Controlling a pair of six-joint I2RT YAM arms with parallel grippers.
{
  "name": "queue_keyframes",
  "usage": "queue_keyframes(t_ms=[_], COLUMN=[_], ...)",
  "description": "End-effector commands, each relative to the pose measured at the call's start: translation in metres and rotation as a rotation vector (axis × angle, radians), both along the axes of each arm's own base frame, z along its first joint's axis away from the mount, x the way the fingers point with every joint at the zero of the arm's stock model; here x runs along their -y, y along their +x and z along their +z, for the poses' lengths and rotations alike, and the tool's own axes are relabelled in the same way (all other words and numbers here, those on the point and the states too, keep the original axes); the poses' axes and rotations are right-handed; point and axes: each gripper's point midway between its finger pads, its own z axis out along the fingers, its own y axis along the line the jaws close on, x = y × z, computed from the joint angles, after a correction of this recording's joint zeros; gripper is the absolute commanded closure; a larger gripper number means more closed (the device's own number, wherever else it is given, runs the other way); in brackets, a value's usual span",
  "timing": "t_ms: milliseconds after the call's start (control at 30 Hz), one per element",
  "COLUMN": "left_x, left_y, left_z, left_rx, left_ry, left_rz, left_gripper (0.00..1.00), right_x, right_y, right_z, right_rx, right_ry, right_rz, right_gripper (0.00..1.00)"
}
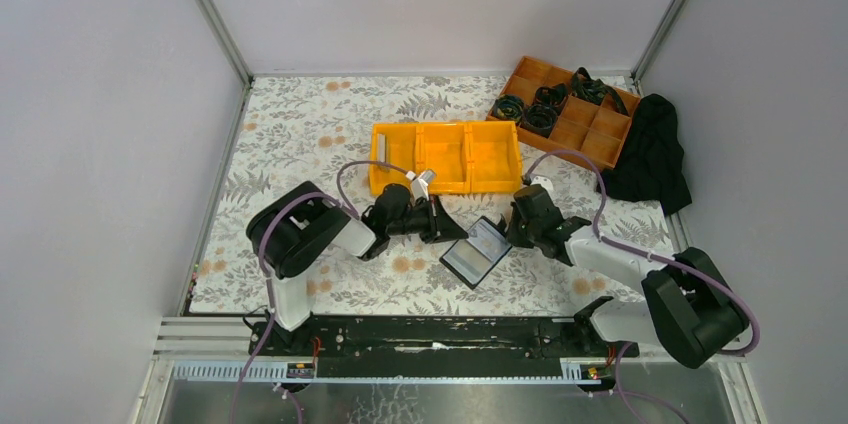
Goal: Take the credit cards out of the card holder
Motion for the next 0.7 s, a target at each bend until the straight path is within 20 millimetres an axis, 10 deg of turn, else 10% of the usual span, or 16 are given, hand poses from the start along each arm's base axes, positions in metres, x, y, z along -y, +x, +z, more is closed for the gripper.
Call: queue_keyframes(t_ms=[0,667], left_x=[-0.008,-0.007], left_y=[0.0,-0.003], left_z=[0.005,0.016], left_rx=[0.047,0.067], left_ry=[0.031,0.019], left_rz=[0.006,-0.009], left_gripper=[0.87,0.81], right_x=[0.003,0.002], right_y=[0.003,-0.036], right_z=[0.0,0.031], right_rx=[-0.002,0.031], right_ry=[-0.023,0.148], right_rz=[0.0,0.005], right_gripper=[0.94,0.93])
